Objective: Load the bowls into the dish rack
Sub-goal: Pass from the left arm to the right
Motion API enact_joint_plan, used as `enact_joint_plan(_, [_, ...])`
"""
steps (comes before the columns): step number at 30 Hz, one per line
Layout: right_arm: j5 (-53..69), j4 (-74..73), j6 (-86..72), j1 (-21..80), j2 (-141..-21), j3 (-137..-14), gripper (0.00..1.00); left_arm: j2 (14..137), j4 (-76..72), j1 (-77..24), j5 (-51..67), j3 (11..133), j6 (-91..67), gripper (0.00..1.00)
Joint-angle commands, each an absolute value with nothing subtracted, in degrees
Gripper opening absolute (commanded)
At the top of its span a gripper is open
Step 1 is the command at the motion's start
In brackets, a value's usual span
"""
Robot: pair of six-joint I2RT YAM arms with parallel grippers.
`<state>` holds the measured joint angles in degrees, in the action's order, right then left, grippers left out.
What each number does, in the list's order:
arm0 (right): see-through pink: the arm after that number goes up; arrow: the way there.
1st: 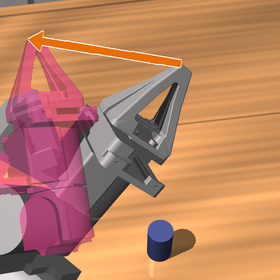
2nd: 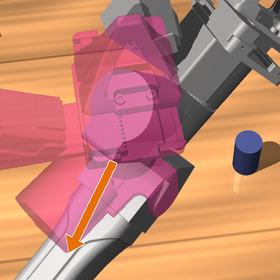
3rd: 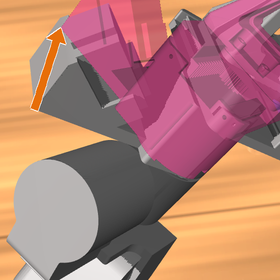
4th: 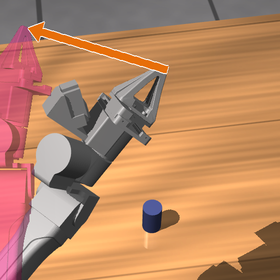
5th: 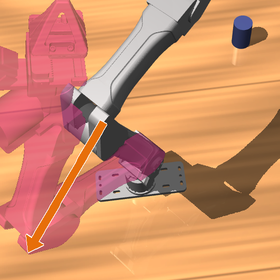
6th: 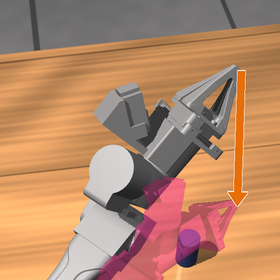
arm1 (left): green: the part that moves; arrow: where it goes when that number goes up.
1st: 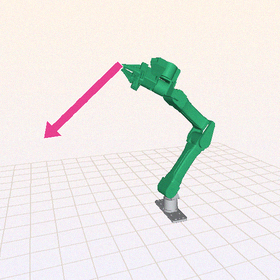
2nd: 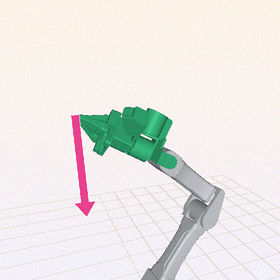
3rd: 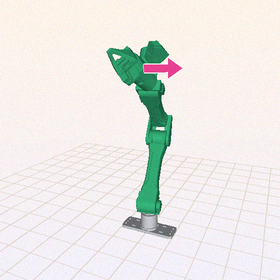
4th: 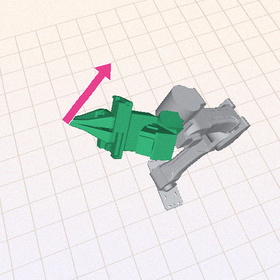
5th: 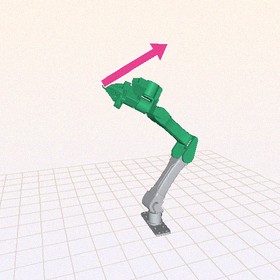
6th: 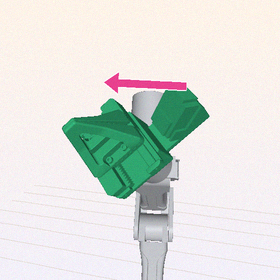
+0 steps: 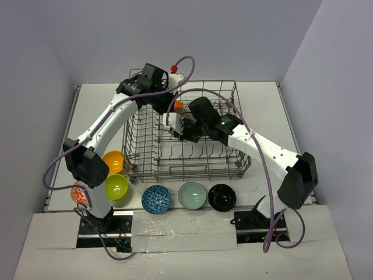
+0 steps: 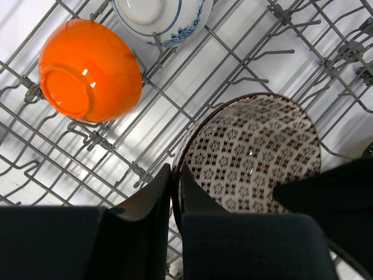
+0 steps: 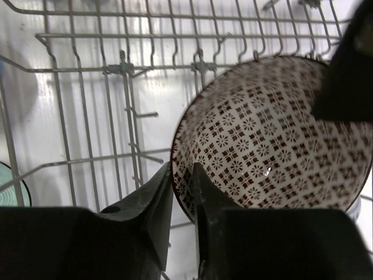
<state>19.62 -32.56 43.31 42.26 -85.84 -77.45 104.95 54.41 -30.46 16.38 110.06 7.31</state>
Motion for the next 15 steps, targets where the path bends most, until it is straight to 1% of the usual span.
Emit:
enact_joint_plan(1, [16.9, -29.7, 42.5, 42.6, -87.3, -78.4, 0.21, 104.7, 53.6, -31.2, 18.3, 112.6, 7.5, 0.00])
enact_joint_plan(2, [17.0, -29.7, 42.4, 42.6, -87.3, -78.2, 0.17, 104.7, 53.4, -31.1, 18.2, 112.3, 7.5, 0.00])
enact_joint_plan(3, [17.0, -29.6, 42.4, 42.6, -87.4, -78.2, 0.17, 104.6, 53.4, -31.3, 18.2, 112.2, 7.5, 0.00])
enact_joint_plan(7, [16.6, -29.8, 42.2, 42.6, -87.7, -78.2, 0.08, 104.5, 53.1, -31.3, 18.5, 111.8, 7.5, 0.00])
enact_joint_plan(9, [16.6, -29.8, 42.1, 42.6, -87.9, -78.2, 0.06, 104.6, 53.1, -31.3, 18.5, 111.7, 7.5, 0.00])
enact_joint_plan(11, [16.7, -29.9, 41.9, 42.7, -87.9, -78.4, 0.00, 104.5, 52.9, -31.5, 18.5, 111.6, 7.5, 0.00])
enact_joint_plan(15, [16.7, -30.1, 41.7, 42.6, -87.8, -78.2, 0.00, 104.9, 52.5, -31.6, 17.1, 111.2, 7.3, 0.00])
